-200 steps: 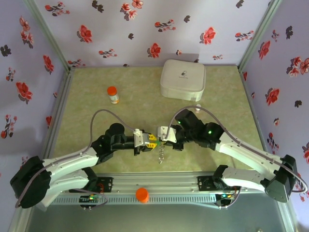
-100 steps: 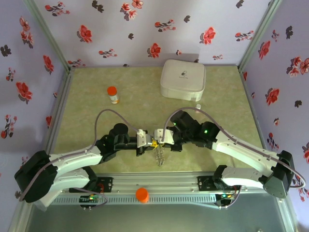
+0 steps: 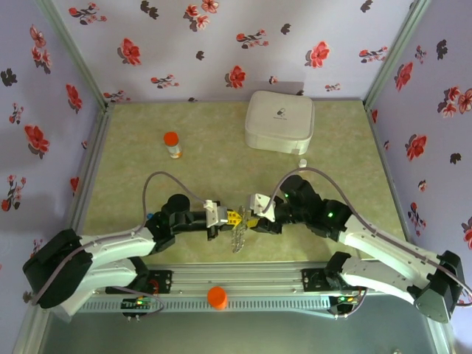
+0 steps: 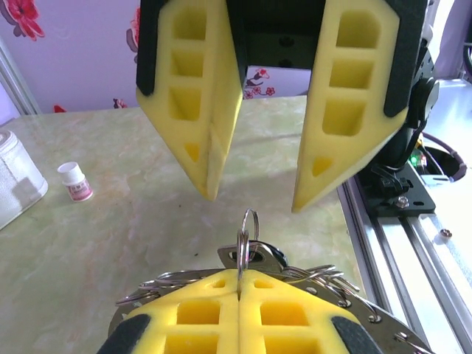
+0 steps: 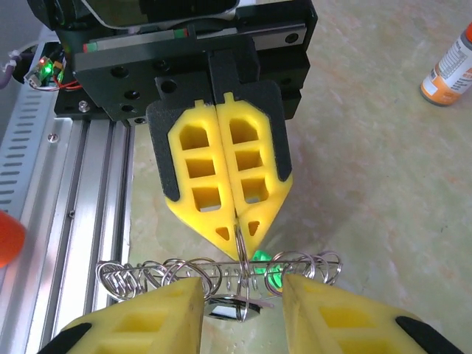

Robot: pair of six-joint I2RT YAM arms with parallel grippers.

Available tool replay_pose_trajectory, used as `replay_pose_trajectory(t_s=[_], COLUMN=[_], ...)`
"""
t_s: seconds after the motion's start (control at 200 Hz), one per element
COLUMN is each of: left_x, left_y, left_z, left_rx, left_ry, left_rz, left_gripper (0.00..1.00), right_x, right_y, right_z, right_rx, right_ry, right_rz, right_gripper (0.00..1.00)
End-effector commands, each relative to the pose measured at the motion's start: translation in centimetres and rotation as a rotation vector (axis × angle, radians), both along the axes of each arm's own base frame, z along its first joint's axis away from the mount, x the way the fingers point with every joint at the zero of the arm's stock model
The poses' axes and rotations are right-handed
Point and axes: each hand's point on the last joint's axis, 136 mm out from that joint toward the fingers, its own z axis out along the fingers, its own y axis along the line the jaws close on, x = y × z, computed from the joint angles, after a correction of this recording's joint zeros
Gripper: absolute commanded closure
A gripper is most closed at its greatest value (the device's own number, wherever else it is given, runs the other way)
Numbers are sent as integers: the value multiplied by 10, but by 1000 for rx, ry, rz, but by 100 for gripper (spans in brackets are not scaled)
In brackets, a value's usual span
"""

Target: Put the keys on the keyring

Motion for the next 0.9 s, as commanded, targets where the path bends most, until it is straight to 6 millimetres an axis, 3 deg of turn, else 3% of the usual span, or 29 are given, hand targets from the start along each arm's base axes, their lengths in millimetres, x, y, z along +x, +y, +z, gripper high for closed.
replay_pose_trajectory(t_s=[0.0,0.21,0.555,0.61,0.67,0.895], left_x=[-1,-3,-3,0,2,1], left_y=[-4,-4,-3,-2,-1,3], left_z=[29,27,25,24,22,17], left_rx=[-109,-104,-93,-85,-66,15], left_ry=[-59,-55,-61,-61,-65,-56], left_rz=[-15,-27,-24,-7,9,11], left_gripper=[100,100,100,86,78,77], right_x=[1,6,4,4,4,6], right_y=[7,13,17,16,14,7], right_z=[11,2,2,1,1,-3], right_rx=[90,78,78,67,43,-95], right_ry=[24,32,44,38,26,-12], right_rz=[-18,-19,2,2,6,16], right_gripper=[67,72,100,100,100,100])
